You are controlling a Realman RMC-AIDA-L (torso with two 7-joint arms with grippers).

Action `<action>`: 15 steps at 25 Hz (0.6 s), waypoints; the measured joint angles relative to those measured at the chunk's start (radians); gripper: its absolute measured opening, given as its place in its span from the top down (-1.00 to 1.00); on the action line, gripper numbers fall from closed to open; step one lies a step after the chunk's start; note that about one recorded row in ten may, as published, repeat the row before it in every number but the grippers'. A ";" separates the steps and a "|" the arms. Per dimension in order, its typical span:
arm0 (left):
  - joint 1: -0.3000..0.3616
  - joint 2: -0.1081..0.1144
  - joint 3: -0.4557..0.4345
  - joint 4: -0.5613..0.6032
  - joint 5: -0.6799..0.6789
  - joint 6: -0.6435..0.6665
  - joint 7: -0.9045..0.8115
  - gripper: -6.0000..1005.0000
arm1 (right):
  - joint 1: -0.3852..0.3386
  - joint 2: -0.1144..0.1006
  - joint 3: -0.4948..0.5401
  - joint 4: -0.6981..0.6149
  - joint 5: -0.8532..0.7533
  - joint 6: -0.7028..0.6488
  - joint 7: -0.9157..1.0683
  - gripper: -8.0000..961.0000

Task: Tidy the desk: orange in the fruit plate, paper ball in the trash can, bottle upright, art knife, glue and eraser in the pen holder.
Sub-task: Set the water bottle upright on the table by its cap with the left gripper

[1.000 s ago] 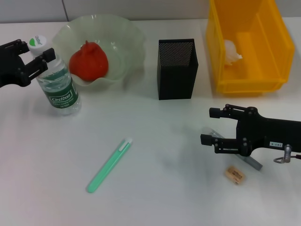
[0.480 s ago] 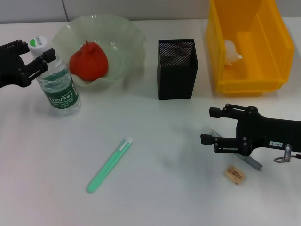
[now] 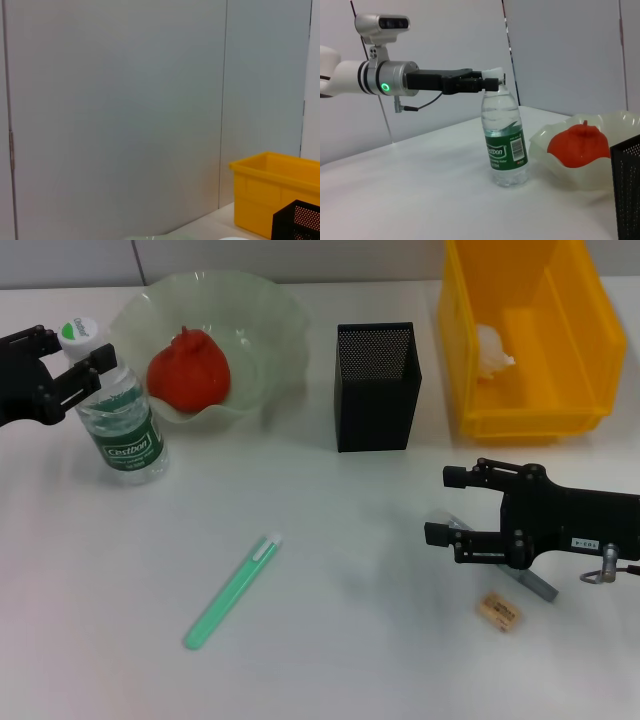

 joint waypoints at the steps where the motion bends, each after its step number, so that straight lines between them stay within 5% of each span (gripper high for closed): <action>1: 0.000 0.000 0.000 0.000 0.000 0.000 0.000 0.02 | 0.000 0.000 0.000 0.000 0.000 0.000 0.000 -0.69; 15: 0.000 -0.001 -0.003 -0.001 -0.001 0.000 0.000 -0.06 | 0.006 0.000 0.000 0.000 -0.001 0.001 0.000 -0.69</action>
